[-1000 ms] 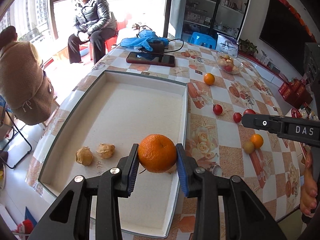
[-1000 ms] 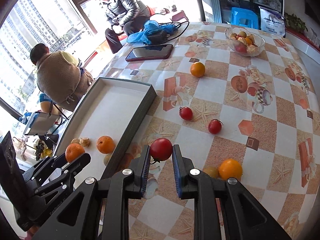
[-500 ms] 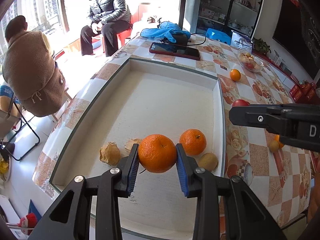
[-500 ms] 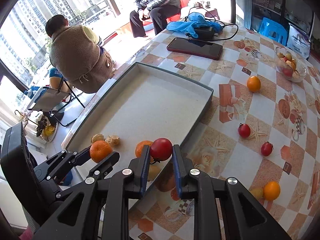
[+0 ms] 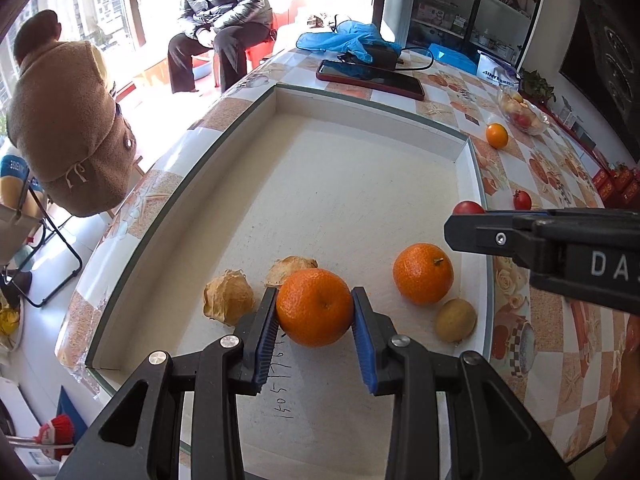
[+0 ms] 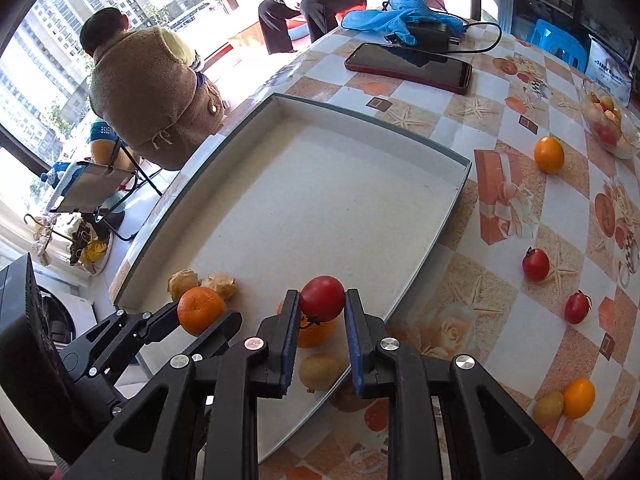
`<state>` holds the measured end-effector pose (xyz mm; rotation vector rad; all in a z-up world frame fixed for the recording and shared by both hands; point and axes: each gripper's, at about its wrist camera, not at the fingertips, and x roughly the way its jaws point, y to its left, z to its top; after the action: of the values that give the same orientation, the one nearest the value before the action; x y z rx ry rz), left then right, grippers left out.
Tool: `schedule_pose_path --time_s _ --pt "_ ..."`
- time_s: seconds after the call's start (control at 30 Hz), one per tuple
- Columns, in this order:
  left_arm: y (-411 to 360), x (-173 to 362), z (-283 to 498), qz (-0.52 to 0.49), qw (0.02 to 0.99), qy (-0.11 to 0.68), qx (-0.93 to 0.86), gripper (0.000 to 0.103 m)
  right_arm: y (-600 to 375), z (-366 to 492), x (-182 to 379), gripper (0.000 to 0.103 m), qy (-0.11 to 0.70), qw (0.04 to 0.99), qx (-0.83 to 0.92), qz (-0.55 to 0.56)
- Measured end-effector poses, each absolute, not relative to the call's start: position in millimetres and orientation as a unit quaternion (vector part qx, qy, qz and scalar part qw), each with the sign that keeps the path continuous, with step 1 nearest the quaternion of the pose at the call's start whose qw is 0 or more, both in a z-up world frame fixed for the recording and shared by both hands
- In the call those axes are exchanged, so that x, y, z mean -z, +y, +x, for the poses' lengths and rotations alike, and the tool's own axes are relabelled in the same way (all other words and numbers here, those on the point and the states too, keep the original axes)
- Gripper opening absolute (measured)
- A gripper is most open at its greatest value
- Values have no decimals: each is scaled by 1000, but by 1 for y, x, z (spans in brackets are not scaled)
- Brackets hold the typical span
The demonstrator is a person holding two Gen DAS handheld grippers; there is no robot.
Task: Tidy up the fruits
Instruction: 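Carry the orange and red tomato over the white tray and open both grippers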
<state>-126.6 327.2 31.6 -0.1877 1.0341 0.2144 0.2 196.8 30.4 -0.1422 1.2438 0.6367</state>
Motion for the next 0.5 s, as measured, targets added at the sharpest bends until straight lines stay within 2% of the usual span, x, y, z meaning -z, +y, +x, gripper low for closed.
schedule_pose_path --time_s 0.3,0.33,0.4,0.43,0.47,0.5 --pt "328 -27 -124 -92 857 497 -104 39 197 10 -19 23 593 747 -300 -31" --pt "328 -28 -125 -93 858 495 -103 42 195 13 -18 24 600 740 -304 -16" --pt "329 -31 -126 -93 861 488 -104 56 190 17 -14 24 612 726 -312 9" --pt "328 -33 -126 -93 864 484 -106 69 188 18 -13 24 614 725 -312 14" --pt "328 -35 -127 -92 867 478 -108 77 186 18 -14 29 613 726 -311 16" --pt "328 -37 -127 -92 869 473 -110 79 184 18 -15 54 611 728 -310 18"
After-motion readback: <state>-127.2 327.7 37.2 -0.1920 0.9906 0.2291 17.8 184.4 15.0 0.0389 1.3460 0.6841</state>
